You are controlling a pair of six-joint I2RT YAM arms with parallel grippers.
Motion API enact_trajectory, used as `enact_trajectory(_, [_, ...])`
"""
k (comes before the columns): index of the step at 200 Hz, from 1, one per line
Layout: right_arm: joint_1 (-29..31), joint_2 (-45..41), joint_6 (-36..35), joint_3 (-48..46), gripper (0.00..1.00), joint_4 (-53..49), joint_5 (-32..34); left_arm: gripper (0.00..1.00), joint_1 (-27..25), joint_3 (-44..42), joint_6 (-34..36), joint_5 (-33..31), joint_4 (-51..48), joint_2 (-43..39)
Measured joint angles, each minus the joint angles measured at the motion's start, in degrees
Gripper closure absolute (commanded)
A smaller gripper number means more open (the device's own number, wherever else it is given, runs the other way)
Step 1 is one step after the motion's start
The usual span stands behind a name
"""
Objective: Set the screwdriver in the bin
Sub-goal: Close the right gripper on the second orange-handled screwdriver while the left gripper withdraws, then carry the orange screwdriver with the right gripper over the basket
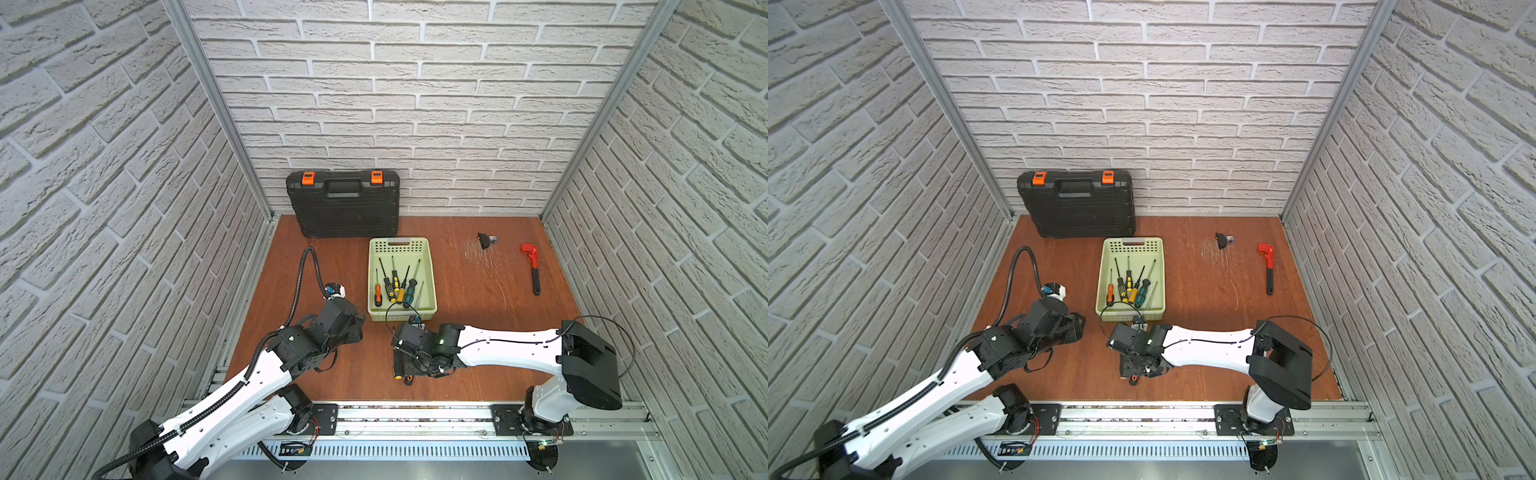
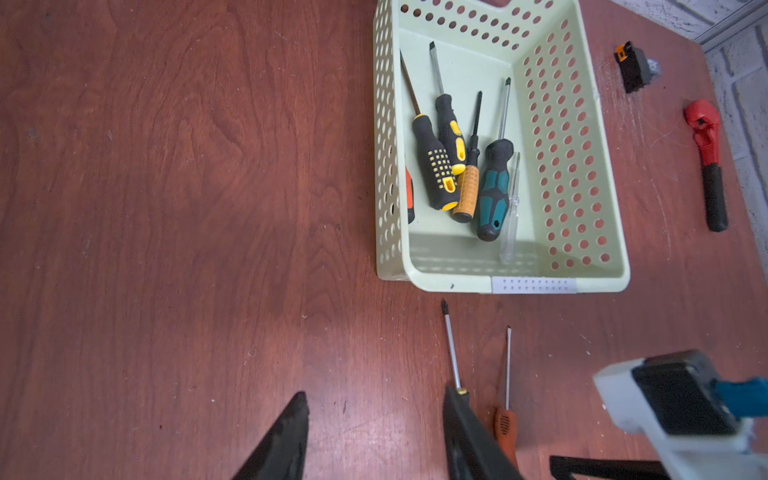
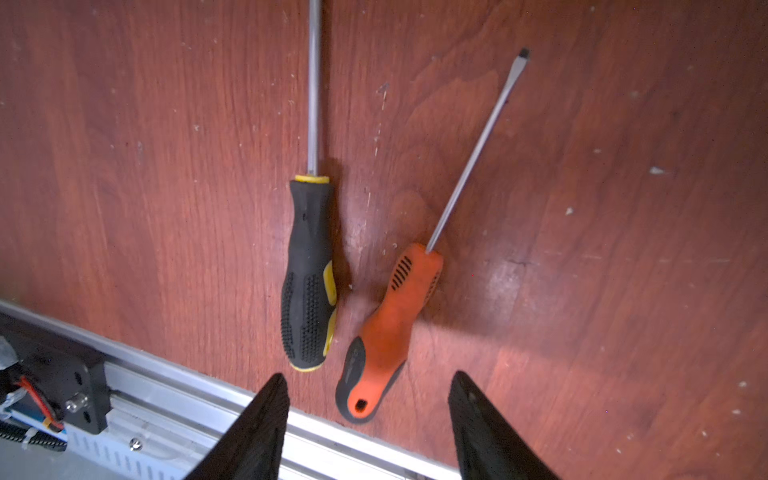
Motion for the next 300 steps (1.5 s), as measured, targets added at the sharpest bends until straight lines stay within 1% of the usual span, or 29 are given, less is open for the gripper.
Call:
enact_trajectory(35, [0.0,1.53,-0.26,0.63,0.4,-1.05,0.96,0.46,0.33,-0.15,0.07,0.0,-0.02,-0.81])
enact_trajectory(98, [0.0,5.75,-1.46,1.57,0.56,-1.03,0.92,0.46,1.18,-0.46,0.09,0.02,-0.44,-0.76])
enact_trajectory(144, [0.0,7.04,-2.51,1.9,0.6,-0.76,0.85,0.46,1.9,-0.46,0.09,0.04,-0.87,-0.87])
enact_trajectory(157, [0.0,7.06,-2.91,1.9,0.66,-0.85,0.81,0.46,2.23,-0.46,0.09,0.07,-0.87,-0.81])
enact_trajectory(191, [0.0,7.1,-4.15,1.9,0.77,-1.18,0.59,0.46,3.02,-0.46,0.15,0.24,-1.01,-0.26])
enact_trajectory(215, [-0.04,6.75,-4.33,1.73,0.93,-0.79,0.37,0.46,3.72,-0.44,0.24,0.26,-1.44,-0.24])
enact_trajectory(232, [-0.04,6.38,-4.79,1.4,0.94,-0.9,-0.07,0.46,4.46,-0.02,0.57,0.31,-2.54,-0.22])
enact_trajectory(259, [0.0,3.1,-7.63,0.74,0.95,-4.72,-0.39,0.46,5.09,2.47,1.27,0.24,-5.03,-0.02])
enact_trajectory(300, [0.0,-10.25,-14.47,0.61,0.94,-13.75,-0.96,0.47,5.77,5.16,2.08,0.2,-5.73,1.68])
